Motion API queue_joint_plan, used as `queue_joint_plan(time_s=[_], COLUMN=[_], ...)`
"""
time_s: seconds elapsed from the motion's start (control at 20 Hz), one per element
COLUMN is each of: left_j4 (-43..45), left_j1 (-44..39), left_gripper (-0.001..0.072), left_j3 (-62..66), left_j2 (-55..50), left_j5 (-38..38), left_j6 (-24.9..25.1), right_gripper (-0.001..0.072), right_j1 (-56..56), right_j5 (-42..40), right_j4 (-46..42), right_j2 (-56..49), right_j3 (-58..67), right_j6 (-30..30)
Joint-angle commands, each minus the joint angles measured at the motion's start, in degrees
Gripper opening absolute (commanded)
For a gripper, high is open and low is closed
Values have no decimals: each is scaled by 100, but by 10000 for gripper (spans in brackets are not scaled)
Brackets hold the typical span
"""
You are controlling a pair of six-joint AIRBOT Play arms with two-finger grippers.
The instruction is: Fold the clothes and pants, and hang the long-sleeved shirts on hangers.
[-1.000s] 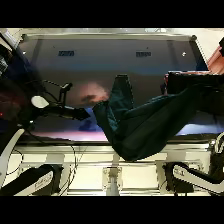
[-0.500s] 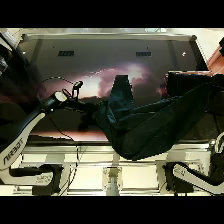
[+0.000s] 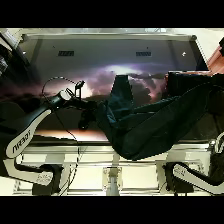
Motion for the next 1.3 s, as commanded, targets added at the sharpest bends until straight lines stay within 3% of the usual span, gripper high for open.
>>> queue_joint_plan(time_s=[0.0, 0.15, 0.3, 0.45, 0.65, 0.9, 1.15, 1.25], left_j4=[-363, -302, -326, -308, 118, 297, 2098, 2968], left_j1=[-44, 192, 1049, 2549, 4833, 6712, 6620, 6395], left_gripper=[25, 24, 23, 23, 23, 23, 23, 23], left_j3=[63, 251, 258, 286, 664, 1021, 1019, 1019], left_j2=[-63, 170, 1248, 2743, 4299, 4942, 4721, 4524], left_j5=[-428, -1333, -1189, -885, -885, -927, -1082, -1375], left_j6=[293, 299, -79, -505, -669, -675, -1191, -1375], right_gripper=[26, 26, 26, 26, 26, 25, 25, 25], right_j1=[-4, -4, -4, -4, -4, -4, -17, -17], right_j5=[4, 2, -144, -872, -1421, -1930, -1751, -1178], right_j4=[20, 402, 2398, 4011, 4833, 4352, 1296, 966], right_j2=[2, 2, 2, 2, -37, -50, -83, -190], right_j3=[-2, -2, 0, 2, 264, 938, 1027, 964], right_j6=[-2, -9, -503, -800, -1209, -1110, -195, -192])
